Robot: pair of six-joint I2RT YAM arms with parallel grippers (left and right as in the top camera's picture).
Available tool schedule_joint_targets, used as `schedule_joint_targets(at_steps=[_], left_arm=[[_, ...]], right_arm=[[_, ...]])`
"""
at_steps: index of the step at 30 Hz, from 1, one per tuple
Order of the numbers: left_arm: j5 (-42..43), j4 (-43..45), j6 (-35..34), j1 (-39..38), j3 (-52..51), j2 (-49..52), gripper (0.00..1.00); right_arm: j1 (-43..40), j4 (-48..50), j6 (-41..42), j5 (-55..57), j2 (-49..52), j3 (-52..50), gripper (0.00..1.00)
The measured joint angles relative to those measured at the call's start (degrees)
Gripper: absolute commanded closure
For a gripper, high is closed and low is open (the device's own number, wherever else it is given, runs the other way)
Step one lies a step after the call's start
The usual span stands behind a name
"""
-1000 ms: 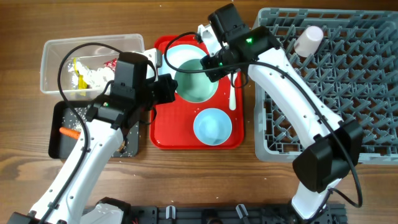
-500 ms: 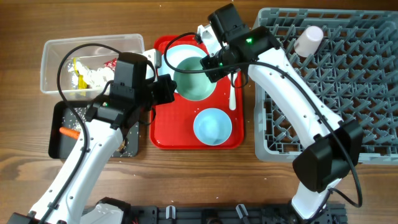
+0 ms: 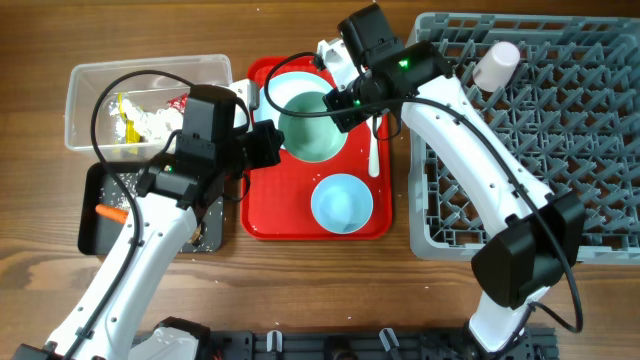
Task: Sort waste into correct bins and load items into the dishwasher rack
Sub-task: 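Grasp the green bowl with the right gripper and release the left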
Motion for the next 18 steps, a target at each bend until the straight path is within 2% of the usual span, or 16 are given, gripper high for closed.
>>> schedule_joint_targets(at_steps=[7, 10, 11, 13, 18], left_arm=[[2.8, 1.3, -0.2, 0.0, 0.0, -0.6, 0.62], [3.6, 1.5, -0.2, 0.0, 0.0, -1.0, 0.5], [4.0, 1.7, -0.4, 0.0, 0.0, -1.1, 0.43], [4.7, 2.2, -0.3, 0.0, 0.0, -1.4, 0.38], [5.5, 3.5, -0.3, 0.0, 0.0, -3.9, 0.35]], right_arm=[[0.0, 0.5, 0.2, -0.7, 0.0, 0.0, 0.96], [0.0, 0.5, 1.2, -0.1, 0.0, 0.0, 0.96], [0.0, 0.6, 2.1, 0.4, 0.0, 0.0, 0.96], [0.0, 1.2, 3.1, 1.8, 0.0, 0.0, 0.95], [0.0, 2.1, 4.6, 3.9, 0.0, 0.0, 0.96]])
